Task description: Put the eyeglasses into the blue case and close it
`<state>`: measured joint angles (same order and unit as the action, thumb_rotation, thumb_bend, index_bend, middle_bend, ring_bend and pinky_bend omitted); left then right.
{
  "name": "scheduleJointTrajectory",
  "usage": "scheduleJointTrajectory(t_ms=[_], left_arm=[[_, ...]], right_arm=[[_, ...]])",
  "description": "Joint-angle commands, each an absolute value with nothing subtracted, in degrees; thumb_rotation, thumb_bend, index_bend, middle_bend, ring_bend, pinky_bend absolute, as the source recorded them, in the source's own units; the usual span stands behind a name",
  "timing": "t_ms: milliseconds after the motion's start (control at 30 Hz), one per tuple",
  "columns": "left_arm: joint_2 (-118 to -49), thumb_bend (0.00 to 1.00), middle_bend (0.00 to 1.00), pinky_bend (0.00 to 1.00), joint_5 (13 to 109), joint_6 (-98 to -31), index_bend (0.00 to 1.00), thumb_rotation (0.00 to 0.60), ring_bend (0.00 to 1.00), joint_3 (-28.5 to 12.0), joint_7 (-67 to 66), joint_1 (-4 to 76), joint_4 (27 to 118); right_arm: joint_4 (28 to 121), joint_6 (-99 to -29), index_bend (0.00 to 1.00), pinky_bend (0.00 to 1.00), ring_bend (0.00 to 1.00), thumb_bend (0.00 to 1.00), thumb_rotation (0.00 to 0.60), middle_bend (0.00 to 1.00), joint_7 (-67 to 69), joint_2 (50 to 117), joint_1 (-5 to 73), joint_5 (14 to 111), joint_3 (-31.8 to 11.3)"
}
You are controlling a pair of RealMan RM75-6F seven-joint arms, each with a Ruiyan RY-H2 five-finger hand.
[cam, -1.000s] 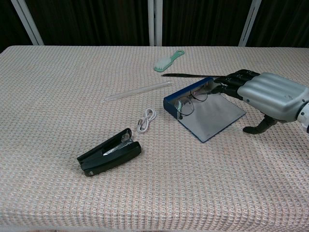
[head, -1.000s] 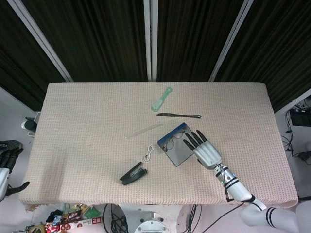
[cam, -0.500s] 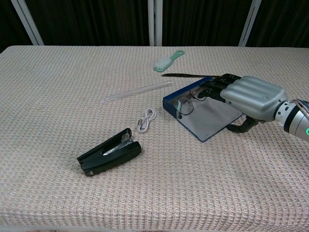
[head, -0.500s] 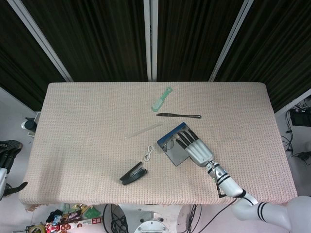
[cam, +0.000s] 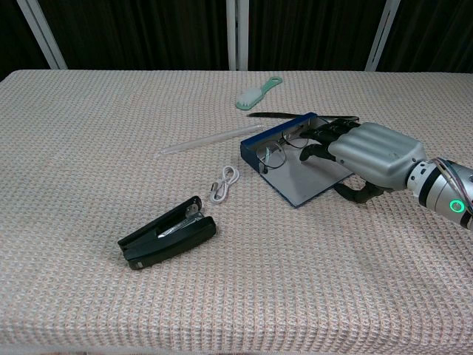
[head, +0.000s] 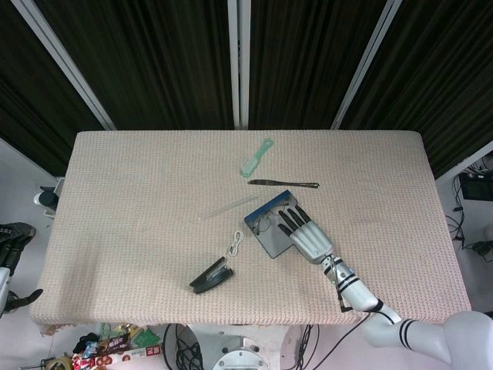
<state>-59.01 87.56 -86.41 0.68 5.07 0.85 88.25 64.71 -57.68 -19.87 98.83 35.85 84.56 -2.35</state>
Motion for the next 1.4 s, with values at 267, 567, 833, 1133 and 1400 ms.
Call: scheduleJointTrajectory(t_ms=[267,567,833,1133,1400], left_arm=[[-58.9,0.07,0.09,0.24,87.4,-86.6,0.09,0.6,0.09,0.6,5.2,0.7,88.3],[-59.3,0.07,0.08,0.24,87.4,-86.5,0.09,0.6,0.09,0.7,5.4,0.5,87.9],[-59.4,0.07,0.08,0.24,87.5,-86.7,0.09,0.6,0.09,0.9,5.5,0.3,87.9],[-59.2,0.07,0.08,0.25,87.4,-86.9,0.09,0.6,0.09,0.8,6.1,0.1,87.7],[-59.1,0.07,0.08,0.25,87.6,-87.1,0.09,0.6,0.09,0.7,6.8,0.1,87.5]], right_arm=[[61.3,-61.5,0.38,0.0,0.0,0.35,0.6,0.0,-17.8,101.9,35.6,85.3,-3.8],[57.7,-63.2,0.53,0.0,0.0,0.41,0.6,0.0,-15.5,103.8,36.1,86.1,-4.6],[53.2,-66.0,0.7,0.0,0.0,0.47,0.6,0.0,-12.8,106.6,37.6,87.9,-5.8],[52.8,-65.8,0.97,0.0,0.0,0.5,0.6,0.01,-11.6,106.5,37.8,87.6,-6.0],[63.4,-69.1,1.0,0.0,0.0,0.5,0.6,0.01,-14.1,99.5,34.1,87.4,-4.6]])
